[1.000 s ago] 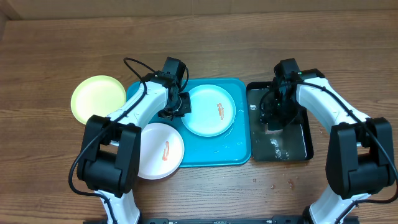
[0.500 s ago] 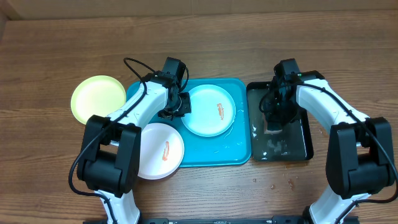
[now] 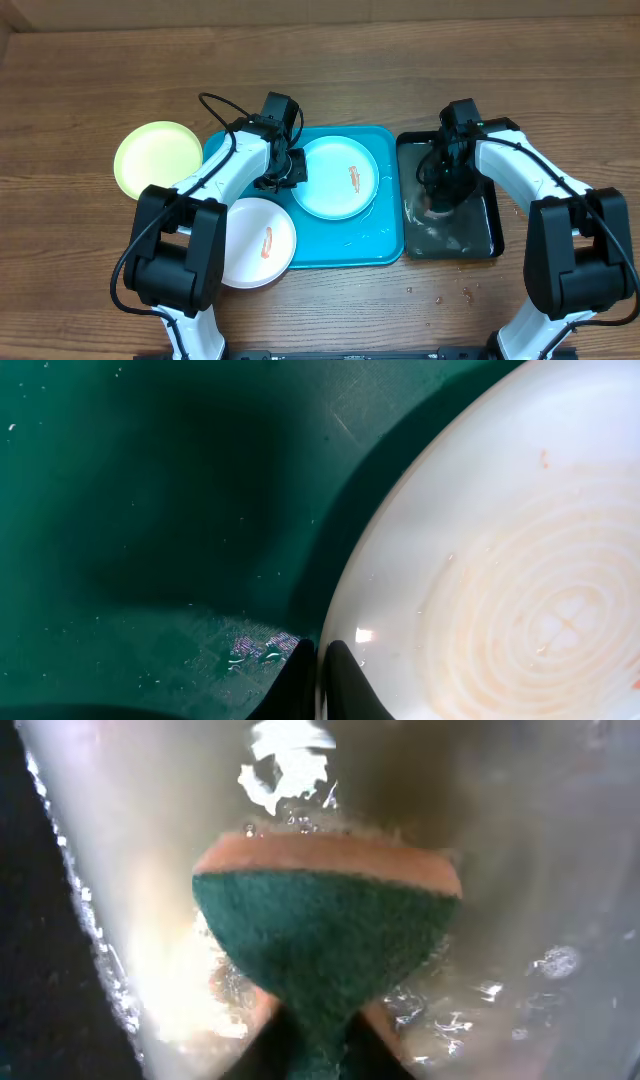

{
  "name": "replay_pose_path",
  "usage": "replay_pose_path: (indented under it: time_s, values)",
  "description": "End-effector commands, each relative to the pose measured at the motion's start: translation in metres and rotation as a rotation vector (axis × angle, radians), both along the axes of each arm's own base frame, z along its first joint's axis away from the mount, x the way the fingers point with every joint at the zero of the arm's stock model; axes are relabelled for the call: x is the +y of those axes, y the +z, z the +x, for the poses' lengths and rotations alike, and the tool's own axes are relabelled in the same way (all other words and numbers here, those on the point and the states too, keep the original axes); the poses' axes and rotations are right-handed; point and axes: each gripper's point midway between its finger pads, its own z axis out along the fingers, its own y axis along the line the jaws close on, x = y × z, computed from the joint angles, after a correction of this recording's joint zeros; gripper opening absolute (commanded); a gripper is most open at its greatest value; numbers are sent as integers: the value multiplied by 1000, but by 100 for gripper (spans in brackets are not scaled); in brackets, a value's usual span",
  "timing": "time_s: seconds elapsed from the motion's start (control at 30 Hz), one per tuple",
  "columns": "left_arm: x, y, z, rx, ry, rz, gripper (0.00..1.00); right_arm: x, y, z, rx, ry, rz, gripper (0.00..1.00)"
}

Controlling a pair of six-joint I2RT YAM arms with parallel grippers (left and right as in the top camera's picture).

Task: Clean dirty plates on tray and stack at the side
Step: 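Dip and rub the sponge in the black tray water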

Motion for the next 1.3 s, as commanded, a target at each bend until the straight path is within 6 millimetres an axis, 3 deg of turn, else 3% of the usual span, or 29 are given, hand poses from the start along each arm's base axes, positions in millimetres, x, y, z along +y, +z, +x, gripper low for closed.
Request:
replay_pose_path:
  time_s: [0.0,0.23,0.6,0.63,0.67,0.77,0.8,0.83,0.87,0.9,0.93,0.97,1.07,1.27]
  values:
    - [8,-4,-4,12,28,26,6,-4,7,5,-11,-15,3,63]
    - [8,-4,-4,12,21,27,6,-7,12,29,-93,-43,16,66]
    - [7,-4,-4,12,20,27,6,-2,13,39,-129,-75,46,69]
    - [7,-4,-4,12,20,27,6,-1,13,38,-127,-75,52,65]
    - [7,-4,-4,12,20,27,6,-1,13,37,-125,-74,54,55]
    - [7,-4,-3,9,20,26,6,-1,10,34,-114,-74,50,9]
    - [7,-4,-3,9,20,26,6,-2,9,33,-113,-75,47,8]
    - [7,-4,-3,9,18,26,6,-3,9,33,-114,-75,42,17]
    - [7,-4,-3,9,17,26,6,-4,9,34,-119,-75,34,51]
    - [7,-4,-3,10,17,26,6,-8,10,35,-122,-78,18,75]
    - [7,-4,-4,10,16,26,6,-12,12,35,-119,-81,-4,81]
    - [7,-4,-4,11,16,27,6,-16,15,35,-112,-83,-29,85]
    - [7,-4,-4,10,10,28,6,-24,27,33,-89,-86,-72,84]
    - [7,-4,-3,8,10,27,6,-6,33,20,-22,-77,20,67]
